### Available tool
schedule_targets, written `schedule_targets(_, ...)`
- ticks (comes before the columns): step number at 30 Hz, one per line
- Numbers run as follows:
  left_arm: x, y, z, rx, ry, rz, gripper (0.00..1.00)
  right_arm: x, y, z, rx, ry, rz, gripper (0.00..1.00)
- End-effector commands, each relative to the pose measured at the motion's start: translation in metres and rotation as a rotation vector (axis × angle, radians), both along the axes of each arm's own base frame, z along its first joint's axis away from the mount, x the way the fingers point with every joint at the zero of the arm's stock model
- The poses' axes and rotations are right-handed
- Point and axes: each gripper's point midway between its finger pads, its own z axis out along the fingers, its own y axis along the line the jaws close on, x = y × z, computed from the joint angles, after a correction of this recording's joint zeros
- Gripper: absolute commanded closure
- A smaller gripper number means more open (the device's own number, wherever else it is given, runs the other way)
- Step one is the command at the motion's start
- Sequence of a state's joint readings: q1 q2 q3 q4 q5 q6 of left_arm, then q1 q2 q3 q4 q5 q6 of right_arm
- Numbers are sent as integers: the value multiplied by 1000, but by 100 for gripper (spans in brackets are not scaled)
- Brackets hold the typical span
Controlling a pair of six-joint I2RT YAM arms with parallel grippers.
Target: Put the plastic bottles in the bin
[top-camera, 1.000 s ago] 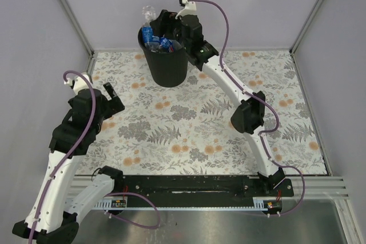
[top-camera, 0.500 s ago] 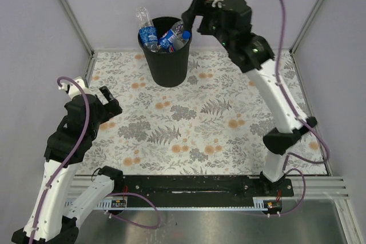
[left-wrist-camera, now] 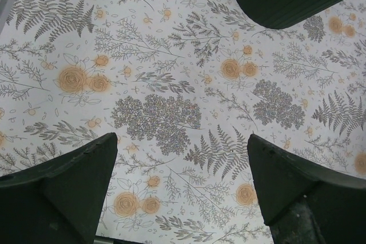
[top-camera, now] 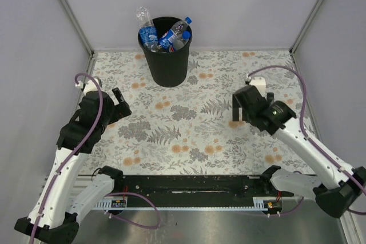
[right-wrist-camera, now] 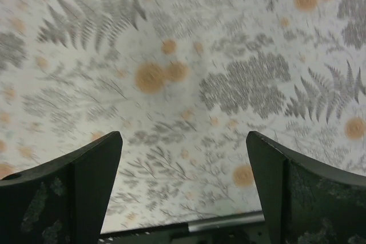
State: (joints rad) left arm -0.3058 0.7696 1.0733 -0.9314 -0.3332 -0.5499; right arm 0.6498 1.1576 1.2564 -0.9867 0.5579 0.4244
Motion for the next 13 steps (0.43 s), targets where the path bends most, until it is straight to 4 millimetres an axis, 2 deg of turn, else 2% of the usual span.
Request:
schedule_targets(1, 4, -8, 4, -30, -45, -37, 1, -30, -39, -3, 63, -141, -109, 1)
schedule_targets(7, 3, -22, -6, -71, -7, -99, 1, -55, -56, -15, 193, -228, -159, 1)
schedule_targets(13, 1, -24, -13, -90, 6, -94, 1, -66, -72, -14, 212, -274, -206, 1)
